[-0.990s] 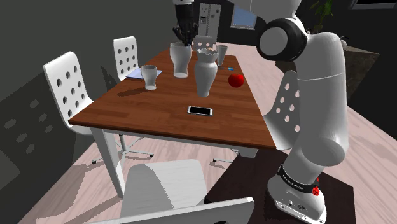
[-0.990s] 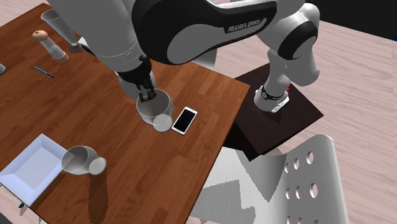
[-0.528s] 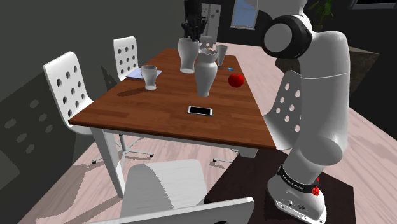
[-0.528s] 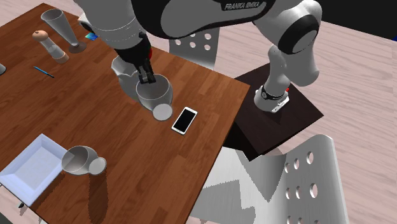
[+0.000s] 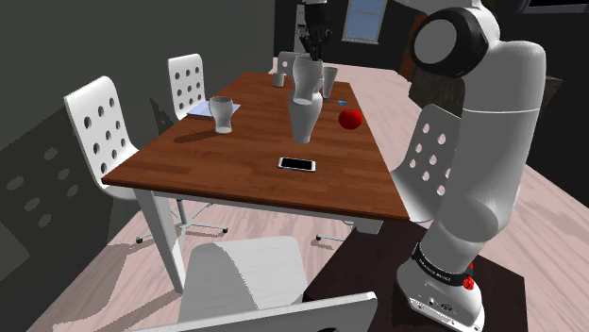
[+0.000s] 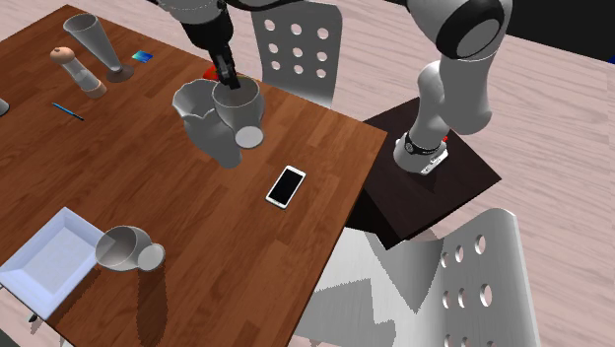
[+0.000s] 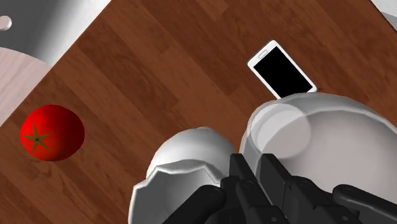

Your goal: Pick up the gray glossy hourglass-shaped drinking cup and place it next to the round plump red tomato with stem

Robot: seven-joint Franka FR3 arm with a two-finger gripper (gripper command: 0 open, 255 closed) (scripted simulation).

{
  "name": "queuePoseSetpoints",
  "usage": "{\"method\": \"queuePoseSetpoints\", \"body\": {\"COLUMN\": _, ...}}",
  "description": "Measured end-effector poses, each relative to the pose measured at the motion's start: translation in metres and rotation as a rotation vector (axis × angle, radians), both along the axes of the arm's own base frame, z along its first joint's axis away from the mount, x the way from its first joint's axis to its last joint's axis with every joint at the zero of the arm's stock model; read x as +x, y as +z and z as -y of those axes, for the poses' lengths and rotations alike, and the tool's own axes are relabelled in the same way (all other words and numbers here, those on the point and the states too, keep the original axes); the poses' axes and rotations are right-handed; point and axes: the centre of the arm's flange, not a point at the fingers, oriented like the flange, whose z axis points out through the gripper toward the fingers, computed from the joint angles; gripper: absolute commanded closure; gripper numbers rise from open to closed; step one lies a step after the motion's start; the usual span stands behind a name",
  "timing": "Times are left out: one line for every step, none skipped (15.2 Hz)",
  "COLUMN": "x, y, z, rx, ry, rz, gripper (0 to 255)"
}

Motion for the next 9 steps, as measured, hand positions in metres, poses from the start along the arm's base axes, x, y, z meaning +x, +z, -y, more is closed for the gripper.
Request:
{"method": "queuePoseSetpoints", "body": {"x": -0.006, "y": 0.000, "z": 0.010, "rx": 0.000, "ry": 0.000, "rz": -0.001, "gripper": 255}}
{"method": "queuePoseSetpoints", "body": {"x": -0.009, "y": -0.002, "z": 0.022, "rx": 0.000, "ry": 0.000, "rz": 0.000, "gripper": 255}}
{"method": "queuePoseSetpoints", "body": {"x": -0.014, "y": -0.002, "z": 0.034, "rx": 0.000, "ry": 0.000, "rz": 0.000, "gripper": 255}}
{"method": "queuePoseSetpoints", "body": {"x": -0.016, "y": -0.002, "z": 0.046, "rx": 0.000, "ry": 0.000, "rz": 0.000, "gripper": 255}}
{"method": "queuePoseSetpoints", "body": {"x": -0.022, "y": -0.001, "z": 0.057, "rx": 0.000, "ry": 0.000, "rz": -0.001, "gripper": 255}}
{"method": "queuePoseSetpoints", "body": {"x": -0.030, "y": -0.001, "z": 0.072, "rx": 0.000, "ry": 0.000, "rz": 0.000, "gripper": 255}}
{"method": "queuePoseSetpoints", "body": {"x": -0.034, "y": 0.000, "z": 0.083, "rx": 0.000, "ry": -0.001, "rz": 0.000, "gripper": 255}}
{"method": "queuePoseSetpoints", "body": {"x": -0.037, "y": 0.001, "z": 0.094, "rx": 0.000, "ry": 0.000, "rz": 0.000, "gripper": 255}}
{"method": "queuePoseSetpoints", "body": {"x": -0.044, "y": -0.002, "z": 0.106, "rx": 0.000, "ry": 0.000, "rz": 0.000, "gripper": 255}}
